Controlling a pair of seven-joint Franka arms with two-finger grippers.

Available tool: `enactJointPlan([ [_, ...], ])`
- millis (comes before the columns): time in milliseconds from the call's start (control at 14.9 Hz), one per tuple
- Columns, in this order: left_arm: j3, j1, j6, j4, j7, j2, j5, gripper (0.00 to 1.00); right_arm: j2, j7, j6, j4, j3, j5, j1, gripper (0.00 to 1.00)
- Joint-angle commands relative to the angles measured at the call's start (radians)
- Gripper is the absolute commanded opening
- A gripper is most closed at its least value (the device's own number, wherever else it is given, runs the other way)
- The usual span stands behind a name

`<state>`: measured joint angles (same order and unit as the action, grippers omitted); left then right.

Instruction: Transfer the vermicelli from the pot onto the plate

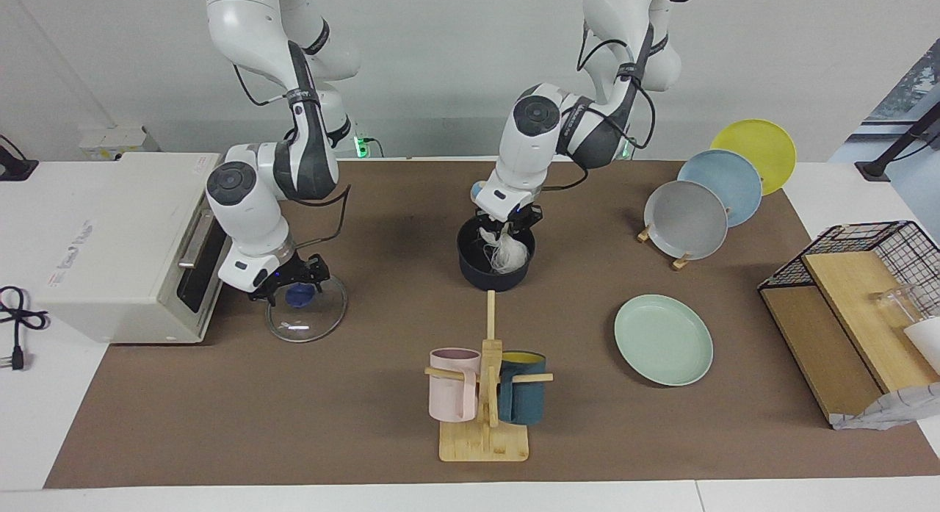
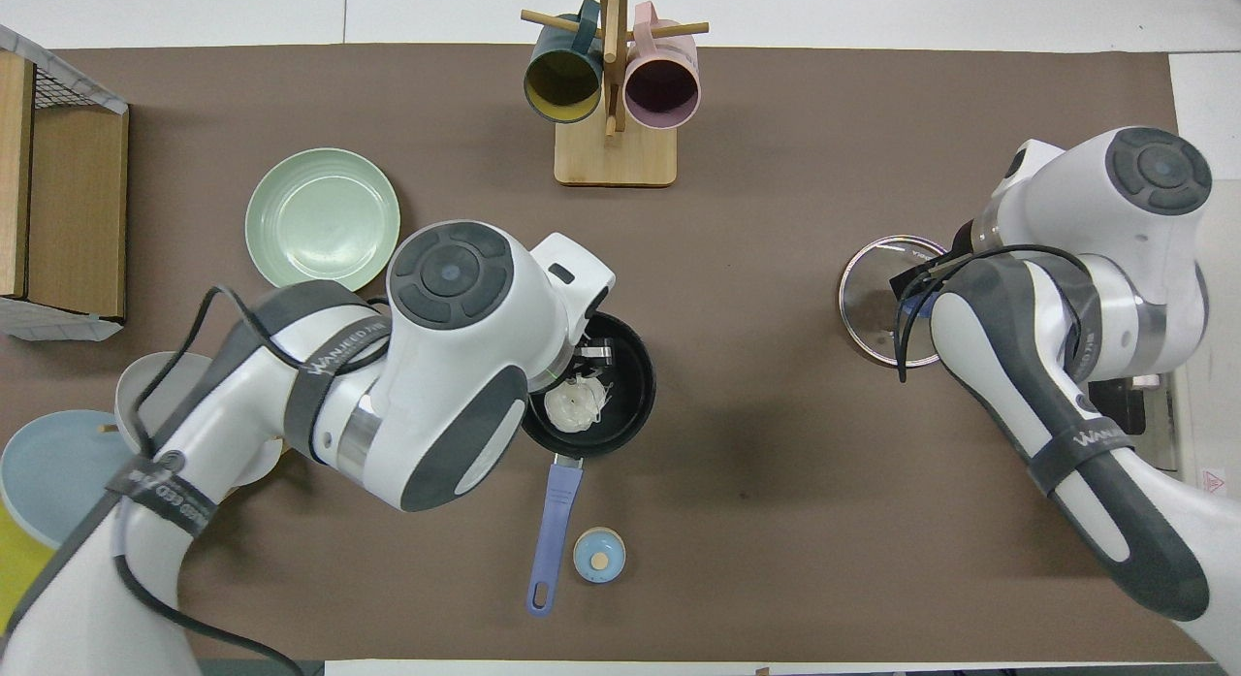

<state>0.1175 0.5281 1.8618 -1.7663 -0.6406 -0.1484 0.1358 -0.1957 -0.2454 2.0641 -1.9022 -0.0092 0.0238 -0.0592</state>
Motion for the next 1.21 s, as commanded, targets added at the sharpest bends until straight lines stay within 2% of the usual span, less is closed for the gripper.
enactJointPlan([
  [0,0.001,-0.094,-0.182,0.155,0.074,0.001,0.053,0.0,0.054,0.04,-0.155,0.093,0.009,-0.002,0.021,1.0],
  [201,0.001,-0.227,-0.256,0.232,0.169,-0.006,0.053,0.0,0.07,0.087,-0.346,0.228,0.009,-0.002,0.019,1.0],
  [469,-0.006,-0.365,-0.182,0.211,0.356,-0.013,0.047,0.0,0.145,0.109,-0.488,0.291,0.008,0.005,0.021,1.0],
  [603,-0.007,-0.419,-0.106,0.168,0.47,-0.029,0.042,0.0,0.153,0.11,-0.559,0.339,0.008,0.002,0.022,1.0],
  [737,-0.009,-0.471,0.003,0.116,0.556,-0.054,0.038,0.0,0.147,0.174,-0.584,0.361,0.011,0.004,0.022,1.0],
  [938,-0.007,-0.496,0.123,0.111,0.593,-0.137,-0.033,0.0,0.137,0.205,-0.624,0.384,0.012,0.002,0.032,1.0],
  [1139,-0.009,-0.508,0.175,0.107,0.628,-0.195,-0.051,0.0,0.18,0.244,-0.628,0.336,0.006,-0.004,0.032,1.0],
])
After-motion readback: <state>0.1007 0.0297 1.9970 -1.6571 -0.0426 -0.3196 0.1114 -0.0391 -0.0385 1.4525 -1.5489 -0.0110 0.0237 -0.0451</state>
